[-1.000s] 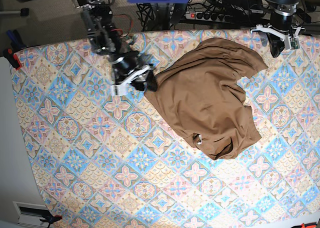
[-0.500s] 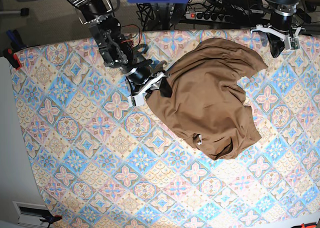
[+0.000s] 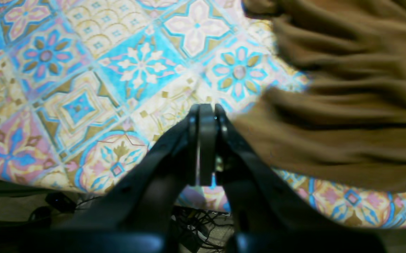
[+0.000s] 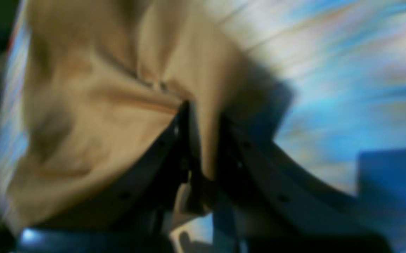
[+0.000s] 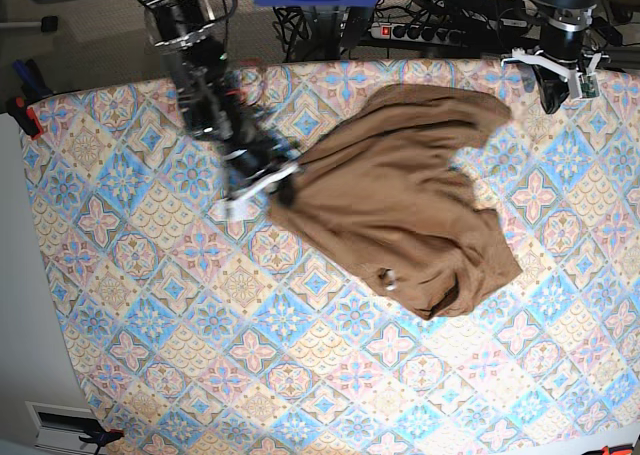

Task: Layout the t-shirt on the table in an organized manner, then fold the t-shirt properly
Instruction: 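Drag the grasped shirt edge outward with the right gripper, then reach the left gripper into the shirt's folded middle and grasp cloth, then pull the grasped cloth away from the right gripper with the left gripper, then release and regrasp the shirt edge with the right gripper, pulling outward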

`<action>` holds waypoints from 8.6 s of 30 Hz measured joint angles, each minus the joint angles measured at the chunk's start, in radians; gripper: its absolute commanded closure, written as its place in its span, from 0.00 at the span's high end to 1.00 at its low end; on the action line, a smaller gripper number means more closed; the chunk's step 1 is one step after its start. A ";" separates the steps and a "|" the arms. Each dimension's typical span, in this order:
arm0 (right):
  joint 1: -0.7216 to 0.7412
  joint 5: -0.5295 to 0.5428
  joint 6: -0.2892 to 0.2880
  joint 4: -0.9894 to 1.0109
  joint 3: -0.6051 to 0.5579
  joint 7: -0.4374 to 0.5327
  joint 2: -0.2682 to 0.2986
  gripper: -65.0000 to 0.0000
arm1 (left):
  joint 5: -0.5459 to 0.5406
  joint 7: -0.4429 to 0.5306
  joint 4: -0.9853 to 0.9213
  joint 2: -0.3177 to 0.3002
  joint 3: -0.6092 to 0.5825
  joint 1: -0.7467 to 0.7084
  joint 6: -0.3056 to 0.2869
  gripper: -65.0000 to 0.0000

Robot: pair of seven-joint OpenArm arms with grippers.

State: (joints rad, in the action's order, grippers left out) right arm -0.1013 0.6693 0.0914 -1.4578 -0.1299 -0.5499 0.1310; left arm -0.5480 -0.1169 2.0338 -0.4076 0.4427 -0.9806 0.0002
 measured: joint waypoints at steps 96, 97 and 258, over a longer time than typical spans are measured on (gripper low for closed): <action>0.048 -0.020 0.007 -0.068 0.274 -0.269 0.043 0.22 | 0.079 -0.796 -0.755 0.158 -0.233 1.197 -0.286 0.26; 0.048 -0.019 0.007 -0.077 0.274 -0.272 0.042 0.26 | 0.079 -0.796 -0.755 0.158 -0.233 1.199 -0.289 0.26; -0.016 -0.002 -0.329 -0.060 0.137 -0.396 0.048 0.35 | 0.075 -0.862 -0.465 0.047 0.222 0.936 -0.435 0.00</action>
State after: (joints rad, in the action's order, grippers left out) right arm -0.1173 0.6678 -0.2378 -1.5181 0.0067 -0.9463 0.1791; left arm -0.4732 -0.9787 1.5692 -0.3603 0.6643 -0.0448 -0.4343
